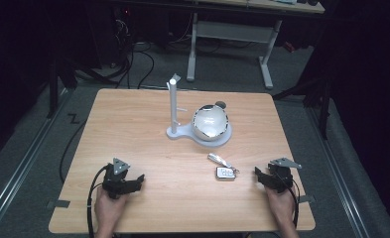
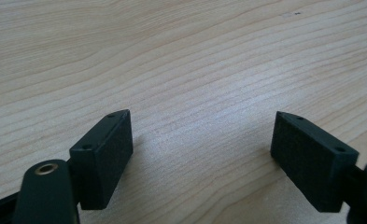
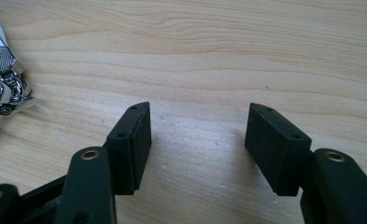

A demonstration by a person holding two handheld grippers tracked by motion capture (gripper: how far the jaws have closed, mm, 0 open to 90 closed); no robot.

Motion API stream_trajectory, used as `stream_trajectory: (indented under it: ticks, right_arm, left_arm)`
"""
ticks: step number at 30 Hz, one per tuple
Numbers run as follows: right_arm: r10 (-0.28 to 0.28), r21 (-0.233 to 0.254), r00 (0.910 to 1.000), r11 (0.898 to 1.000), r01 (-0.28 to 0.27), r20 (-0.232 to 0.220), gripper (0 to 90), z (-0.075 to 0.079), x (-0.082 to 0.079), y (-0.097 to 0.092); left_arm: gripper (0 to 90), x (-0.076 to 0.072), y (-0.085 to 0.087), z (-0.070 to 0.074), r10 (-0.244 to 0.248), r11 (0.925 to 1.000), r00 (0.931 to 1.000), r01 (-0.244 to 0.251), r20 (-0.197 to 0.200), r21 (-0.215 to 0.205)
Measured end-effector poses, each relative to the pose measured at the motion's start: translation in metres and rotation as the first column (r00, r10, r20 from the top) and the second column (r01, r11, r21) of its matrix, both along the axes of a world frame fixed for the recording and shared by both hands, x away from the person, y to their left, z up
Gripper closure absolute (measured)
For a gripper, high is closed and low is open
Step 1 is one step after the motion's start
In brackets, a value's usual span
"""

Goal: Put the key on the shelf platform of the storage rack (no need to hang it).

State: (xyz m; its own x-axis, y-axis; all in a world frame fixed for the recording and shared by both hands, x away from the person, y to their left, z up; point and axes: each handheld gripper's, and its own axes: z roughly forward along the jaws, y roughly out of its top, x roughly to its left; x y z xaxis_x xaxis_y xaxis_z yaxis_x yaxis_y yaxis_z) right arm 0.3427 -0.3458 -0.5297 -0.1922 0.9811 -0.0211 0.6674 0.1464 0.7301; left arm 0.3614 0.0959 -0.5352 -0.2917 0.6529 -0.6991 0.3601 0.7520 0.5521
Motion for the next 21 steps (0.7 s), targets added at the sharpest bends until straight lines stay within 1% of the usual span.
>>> stream_trajectory:
  ticks: [15,17,20,21]
  right_arm:
    - [0.004,0.000,1.0000,1.000,-0.004,0.000,40.3,0.0000,-0.0005,0.0006]
    - [0.006,-0.001,1.0000,1.000,-0.006,-0.008,40.0,0.0007,-0.0007,0.0008]
    - [0.017,0.000,0.9998,1.000,-0.017,-0.012,39.5,0.0011,-0.0012,0.0011]
    - [0.033,0.007,0.9993,0.999,-0.033,-0.016,39.3,0.0021,-0.0023,0.0020]
  left_arm:
    - [21.3,0.0000,0.0000,0.0001,0.000,1.0000,1.0000,0.000,-0.001,0.000]
    - [21.3,0.0000,0.0000,0.0000,0.000,1.0000,1.0000,0.000,0.000,0.000]
    - [21.3,0.0001,0.0000,0.0001,0.000,1.0000,1.0000,0.000,-0.001,0.000]
    - [21.3,0.0000,-0.0001,0.0001,0.001,1.0000,1.0000,-0.001,-0.001,-0.001]
